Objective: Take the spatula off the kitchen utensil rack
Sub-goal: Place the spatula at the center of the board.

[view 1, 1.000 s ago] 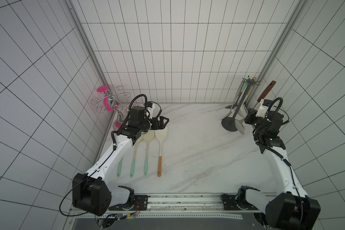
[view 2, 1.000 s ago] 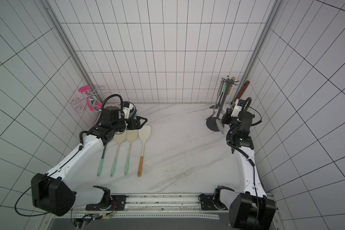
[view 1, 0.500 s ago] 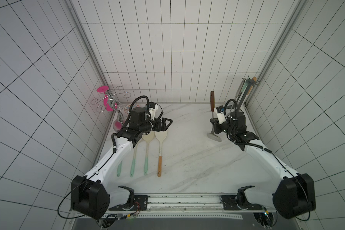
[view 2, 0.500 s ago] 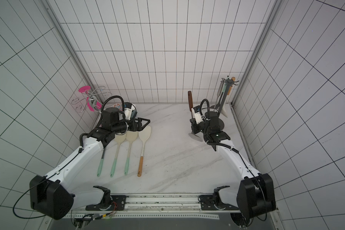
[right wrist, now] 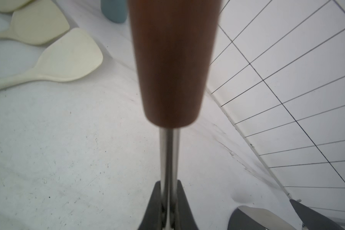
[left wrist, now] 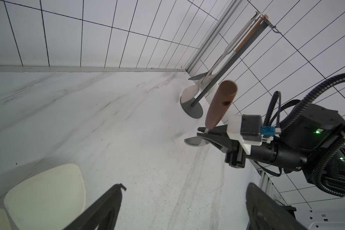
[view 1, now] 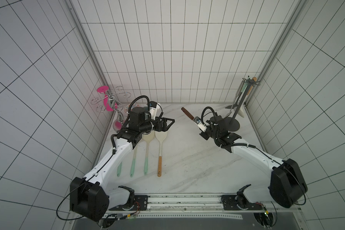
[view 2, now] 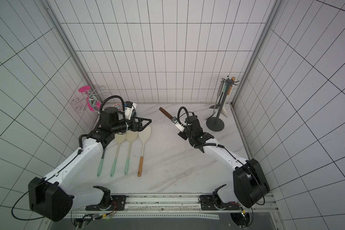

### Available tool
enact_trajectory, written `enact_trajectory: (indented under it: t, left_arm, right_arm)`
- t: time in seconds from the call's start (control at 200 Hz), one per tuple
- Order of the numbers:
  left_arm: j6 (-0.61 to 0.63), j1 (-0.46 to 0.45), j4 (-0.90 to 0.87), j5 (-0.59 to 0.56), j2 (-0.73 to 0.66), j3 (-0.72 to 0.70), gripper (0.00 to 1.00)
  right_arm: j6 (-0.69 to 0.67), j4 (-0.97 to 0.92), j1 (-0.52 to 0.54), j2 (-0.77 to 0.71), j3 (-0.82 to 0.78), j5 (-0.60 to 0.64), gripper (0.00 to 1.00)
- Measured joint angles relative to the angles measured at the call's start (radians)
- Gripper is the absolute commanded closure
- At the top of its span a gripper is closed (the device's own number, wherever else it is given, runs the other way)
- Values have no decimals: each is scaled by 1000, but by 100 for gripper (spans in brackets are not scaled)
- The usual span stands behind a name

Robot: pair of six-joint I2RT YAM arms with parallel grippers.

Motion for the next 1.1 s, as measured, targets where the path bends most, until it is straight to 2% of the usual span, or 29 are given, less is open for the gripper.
enact_trajectory:
  t: [0.44, 0.695, 0.83, 1.099]
  left_arm:
    - [5, -2, -19, 24, 48, -2, 2]
    - [40, -48, -95, 6, 87, 20, 3]
    - [76, -87, -155, -17, 143, 64, 12]
    - [134, -140, -271, -52, 216, 105, 40]
  right_arm:
    - [-587, 366, 0, 68, -62, -12, 100]
    - [-787, 431, 0, 109, -79, -67, 100]
    - [-834, 480, 0, 109, -81, -101, 100]
    - [-900, 502, 34, 92, -107, -121, 100]
